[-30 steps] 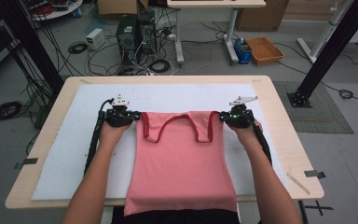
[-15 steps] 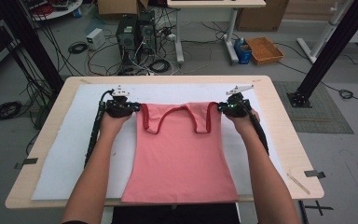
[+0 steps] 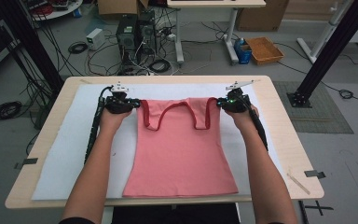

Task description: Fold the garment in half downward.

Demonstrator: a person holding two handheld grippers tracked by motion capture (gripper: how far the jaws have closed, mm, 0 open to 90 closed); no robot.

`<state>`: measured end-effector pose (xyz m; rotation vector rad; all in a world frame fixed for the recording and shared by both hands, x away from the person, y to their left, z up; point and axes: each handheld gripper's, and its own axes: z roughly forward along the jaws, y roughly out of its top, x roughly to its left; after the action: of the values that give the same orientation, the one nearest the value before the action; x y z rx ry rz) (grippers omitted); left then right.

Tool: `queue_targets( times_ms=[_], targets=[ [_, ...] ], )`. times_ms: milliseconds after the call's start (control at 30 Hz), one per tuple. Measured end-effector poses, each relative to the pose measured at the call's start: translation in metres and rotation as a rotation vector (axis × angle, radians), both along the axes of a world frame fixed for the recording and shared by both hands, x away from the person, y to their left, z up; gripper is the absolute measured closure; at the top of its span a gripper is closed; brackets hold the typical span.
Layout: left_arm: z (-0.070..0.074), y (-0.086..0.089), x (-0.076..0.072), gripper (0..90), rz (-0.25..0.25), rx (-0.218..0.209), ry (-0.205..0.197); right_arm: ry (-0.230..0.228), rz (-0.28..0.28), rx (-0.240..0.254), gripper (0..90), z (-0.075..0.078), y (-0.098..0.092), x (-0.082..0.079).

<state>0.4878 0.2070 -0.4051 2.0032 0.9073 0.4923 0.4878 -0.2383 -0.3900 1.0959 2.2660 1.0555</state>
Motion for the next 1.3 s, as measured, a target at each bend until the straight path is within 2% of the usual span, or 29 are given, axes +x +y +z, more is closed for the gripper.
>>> queue_targets(
  times_ms=[367,400,667,767,933,1067,1133,1300],
  targets=[
    [0.011,-0.001,-0.01,83.0,-0.039,-0.015,-0.023,-0.014,0.032,0.029,81.8,0.002,-0.004,-0.014],
    [0.011,-0.001,-0.012,83.0,-0.036,-0.035,-0.029,-0.019,0.039,0.028,81.8,0.003,-0.004,-0.015],
    [0.006,0.011,-0.024,83.0,-0.037,-0.052,-0.027,-0.06,0.08,0.03,81.7,0.017,-0.001,-0.03],
    [0.005,0.015,-0.03,83.0,-0.04,-0.07,-0.04,-0.074,0.096,0.032,81.7,0.02,0.001,-0.037],
    [0.006,0.02,-0.037,83.0,-0.048,-0.081,-0.05,-0.082,0.106,0.048,81.8,0.018,-0.001,-0.045],
    [0.008,0.019,-0.045,82.9,-0.072,-0.084,-0.067,-0.091,0.12,0.064,81.8,0.016,-0.005,-0.053],
    [0.01,0.018,-0.05,82.8,-0.087,-0.07,-0.077,-0.098,0.128,0.066,81.7,0.015,-0.007,-0.058],
    [0.012,0.016,-0.063,82.8,-0.119,-0.078,-0.104,-0.104,0.141,0.078,81.7,0.01,-0.012,-0.068]
  ],
)
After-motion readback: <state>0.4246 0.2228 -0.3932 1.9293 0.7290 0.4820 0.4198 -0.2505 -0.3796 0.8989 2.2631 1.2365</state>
